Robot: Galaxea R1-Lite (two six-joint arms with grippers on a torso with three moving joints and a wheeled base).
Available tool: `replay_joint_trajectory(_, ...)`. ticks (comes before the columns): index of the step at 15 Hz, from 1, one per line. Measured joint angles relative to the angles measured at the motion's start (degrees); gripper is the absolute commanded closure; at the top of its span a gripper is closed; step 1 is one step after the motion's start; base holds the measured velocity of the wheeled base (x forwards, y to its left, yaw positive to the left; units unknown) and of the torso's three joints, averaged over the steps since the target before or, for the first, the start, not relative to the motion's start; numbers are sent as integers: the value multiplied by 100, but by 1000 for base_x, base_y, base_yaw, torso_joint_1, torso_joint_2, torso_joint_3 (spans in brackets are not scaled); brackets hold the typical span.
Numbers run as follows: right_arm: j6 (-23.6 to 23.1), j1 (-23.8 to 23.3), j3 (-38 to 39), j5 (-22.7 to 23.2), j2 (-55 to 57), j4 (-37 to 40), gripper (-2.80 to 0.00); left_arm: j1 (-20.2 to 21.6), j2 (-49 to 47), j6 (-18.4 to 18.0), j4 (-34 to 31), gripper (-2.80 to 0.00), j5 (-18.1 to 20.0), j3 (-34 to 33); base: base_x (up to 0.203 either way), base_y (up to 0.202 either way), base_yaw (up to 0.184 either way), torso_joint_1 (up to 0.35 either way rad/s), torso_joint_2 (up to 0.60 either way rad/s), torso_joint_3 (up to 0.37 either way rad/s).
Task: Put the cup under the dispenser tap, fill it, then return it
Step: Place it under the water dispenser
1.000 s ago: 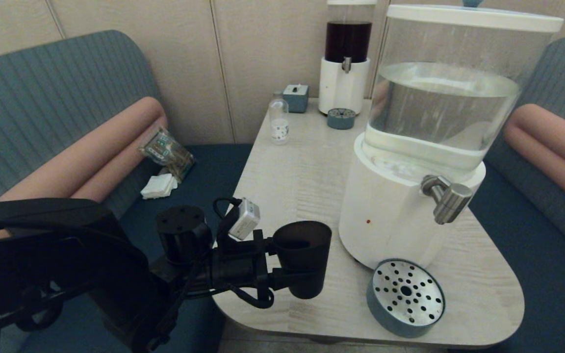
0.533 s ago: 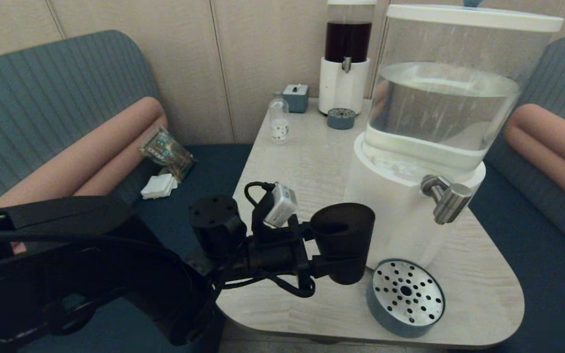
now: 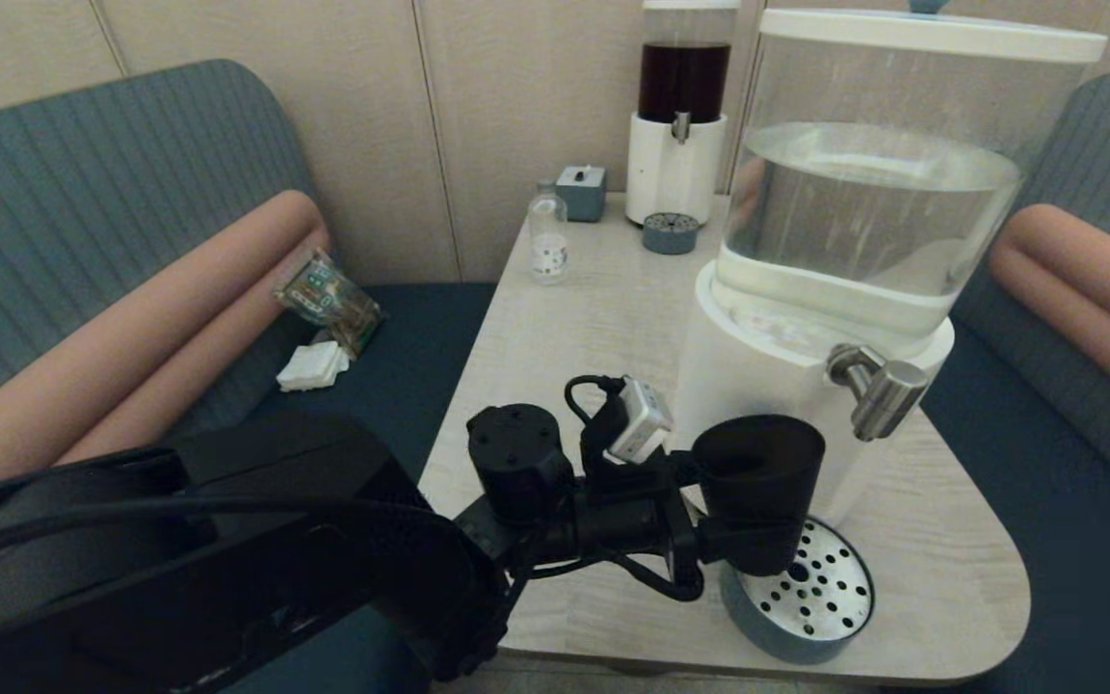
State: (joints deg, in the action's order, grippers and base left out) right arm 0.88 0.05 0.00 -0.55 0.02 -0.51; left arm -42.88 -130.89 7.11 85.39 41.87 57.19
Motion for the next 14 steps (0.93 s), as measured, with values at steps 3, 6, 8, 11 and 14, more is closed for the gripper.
replay_joint_trajectory(3,0,0,0,2,0,-1,0,-126,-252,60,23,0,-114,254,0,0,0,0,0,0)
replay_joint_trajectory(6,0,0,0,2,0,-1,0,-225,-470,160,75,0,-185,479,0,0,0,0,0,0)
replay_joint_trajectory(8,0,-2,0,2,0,-1,0,-274,-577,163,88,0,-183,529,0,0,0,0,0,0)
replay_joint_trajectory(11,0,-2,0,2,0,0,0,-309,-722,165,86,0,-193,604,0,0,0,0,0,0)
replay_joint_trajectory(14,-2,-2,0,2,0,2,0,-318,-839,168,83,0,-195,739,0,0,0,0,0,0)
